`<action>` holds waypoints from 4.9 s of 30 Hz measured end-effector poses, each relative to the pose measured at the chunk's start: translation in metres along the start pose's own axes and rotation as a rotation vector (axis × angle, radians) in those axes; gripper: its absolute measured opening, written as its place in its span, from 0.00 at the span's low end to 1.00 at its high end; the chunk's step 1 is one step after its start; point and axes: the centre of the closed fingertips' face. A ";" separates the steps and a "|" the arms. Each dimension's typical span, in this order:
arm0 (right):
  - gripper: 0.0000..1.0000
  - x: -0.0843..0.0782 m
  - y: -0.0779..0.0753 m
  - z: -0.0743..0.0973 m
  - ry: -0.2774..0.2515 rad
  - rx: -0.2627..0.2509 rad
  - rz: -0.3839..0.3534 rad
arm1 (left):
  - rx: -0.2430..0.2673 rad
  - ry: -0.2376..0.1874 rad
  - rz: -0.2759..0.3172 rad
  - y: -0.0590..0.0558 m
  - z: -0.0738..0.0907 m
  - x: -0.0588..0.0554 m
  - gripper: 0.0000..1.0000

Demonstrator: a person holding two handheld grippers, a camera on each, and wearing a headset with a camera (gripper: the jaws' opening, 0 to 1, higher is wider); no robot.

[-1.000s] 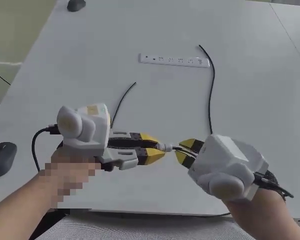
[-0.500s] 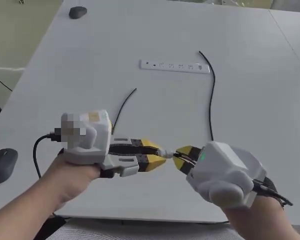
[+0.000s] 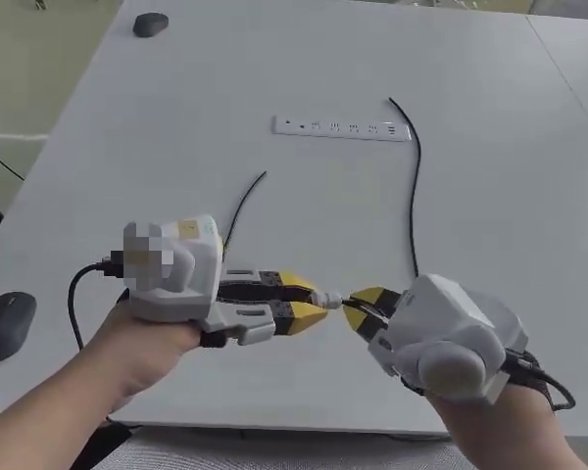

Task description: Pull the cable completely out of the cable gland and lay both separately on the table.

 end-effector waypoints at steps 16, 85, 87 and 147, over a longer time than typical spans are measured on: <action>0.00 -0.016 -0.003 -0.001 0.018 -0.010 -0.076 | 0.005 0.002 0.004 0.000 0.000 -0.003 0.14; 0.09 -0.073 -0.007 0.009 0.060 -0.053 -0.446 | 0.030 -0.019 0.026 0.002 0.006 0.002 0.15; 0.13 -0.062 -0.004 0.012 0.048 -0.019 -0.368 | 0.032 -0.019 0.034 0.001 0.006 0.001 0.15; 0.01 0.003 0.014 0.000 -0.020 0.091 0.074 | 0.032 0.028 0.009 -0.005 0.002 -0.010 0.15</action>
Point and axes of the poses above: the centre of the closed fingertips' face, and the gripper's own axes: z roughly backward along the fingers, y roughly to its left, x roughly out of its top, and after that the axes turned 9 degrees about z, right-handed
